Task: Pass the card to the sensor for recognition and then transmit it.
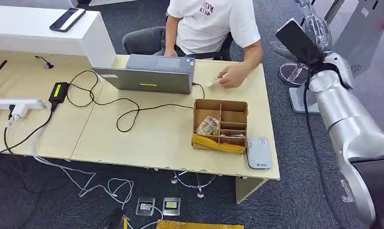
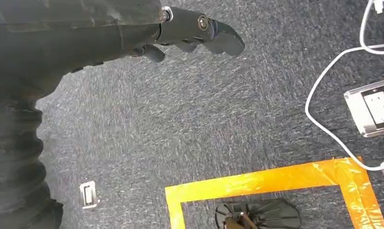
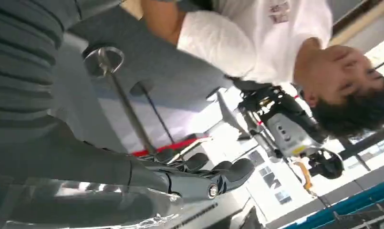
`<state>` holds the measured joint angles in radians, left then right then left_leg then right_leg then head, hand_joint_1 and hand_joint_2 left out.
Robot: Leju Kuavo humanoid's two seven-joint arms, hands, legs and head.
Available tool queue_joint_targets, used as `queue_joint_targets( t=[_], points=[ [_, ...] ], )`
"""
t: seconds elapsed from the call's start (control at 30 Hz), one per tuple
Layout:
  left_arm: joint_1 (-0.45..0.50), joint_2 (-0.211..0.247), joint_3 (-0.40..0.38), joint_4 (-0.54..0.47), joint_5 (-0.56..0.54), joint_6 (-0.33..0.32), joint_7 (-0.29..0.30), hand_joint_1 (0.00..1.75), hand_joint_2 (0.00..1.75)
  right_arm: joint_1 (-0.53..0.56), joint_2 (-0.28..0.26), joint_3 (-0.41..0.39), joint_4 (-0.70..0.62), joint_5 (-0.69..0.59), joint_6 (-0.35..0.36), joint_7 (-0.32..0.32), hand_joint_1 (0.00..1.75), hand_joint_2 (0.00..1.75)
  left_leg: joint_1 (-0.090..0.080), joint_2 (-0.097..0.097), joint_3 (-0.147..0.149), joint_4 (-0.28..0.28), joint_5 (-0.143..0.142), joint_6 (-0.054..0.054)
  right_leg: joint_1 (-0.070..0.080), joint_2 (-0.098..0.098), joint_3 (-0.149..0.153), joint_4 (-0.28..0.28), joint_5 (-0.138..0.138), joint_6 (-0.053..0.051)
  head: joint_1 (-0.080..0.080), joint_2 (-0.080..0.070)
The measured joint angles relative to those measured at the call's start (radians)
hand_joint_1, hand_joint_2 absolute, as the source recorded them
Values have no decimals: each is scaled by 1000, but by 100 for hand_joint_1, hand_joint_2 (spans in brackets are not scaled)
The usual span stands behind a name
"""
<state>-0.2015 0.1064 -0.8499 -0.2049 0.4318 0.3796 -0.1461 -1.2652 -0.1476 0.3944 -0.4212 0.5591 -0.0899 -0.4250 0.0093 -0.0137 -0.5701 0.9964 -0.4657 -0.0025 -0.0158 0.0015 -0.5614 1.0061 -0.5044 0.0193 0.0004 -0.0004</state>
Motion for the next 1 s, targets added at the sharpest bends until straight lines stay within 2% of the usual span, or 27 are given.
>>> queue_joint_targets(
  t=[0.13, 0.3, 0.4, 0.53, 0.87, 1.0],
  points=[
    [9, 1, 0, 0, 12, 0, -17, 0, 175, 108, 7, -2, -175, -130, 64, 70, 0, 175, 1, 0, 2, 0, 0, 0, 1, 0, 1, 0, 0, 0, 0, 0],
    [16, 1, 0, 0, 17, 0, -18, 0, 175, 271, 3, 3, -378, -208, 74, 146, 0, 175, 1, 0, 2, 0, 0, 0, 1, 0, 1, 0, 0, 0, 0, 0],
    [17, 1, 0, 0, 23, 2, -24, 0, 175, 371, -5, 14, -496, -166, 45, 174, 0, 175, 1, 0, 1, 0, 0, 0, 1, 0, 1, 0, 0, 0, 0, 0],
    [19, 1, 0, 0, 26, 3, -26, 0, 175, 469, -10, 18, -581, -134, 30, 204, 0, 175, 1, 0, 2, 0, 0, 0, 1, 0, 1, -1, 0, 0, 0, 0],
    [20, 1, 0, 0, 18, -4, -21, 0, 175, 652, -43, 20, -696, -79, 47, 267, 0, 175, 1, 0, 2, 0, 0, 0, 1, 0, 1, -1, 0, 0, 0, 0],
    [20, 1, 0, 0, 15, -4, -17, 0, 175, 692, -61, 21, -723, 48, 41, 282, 0, 175, 1, 0, 2, 0, 0, 0, 1, 0, 1, -1, 0, 0, 0, 0]
  ],
)
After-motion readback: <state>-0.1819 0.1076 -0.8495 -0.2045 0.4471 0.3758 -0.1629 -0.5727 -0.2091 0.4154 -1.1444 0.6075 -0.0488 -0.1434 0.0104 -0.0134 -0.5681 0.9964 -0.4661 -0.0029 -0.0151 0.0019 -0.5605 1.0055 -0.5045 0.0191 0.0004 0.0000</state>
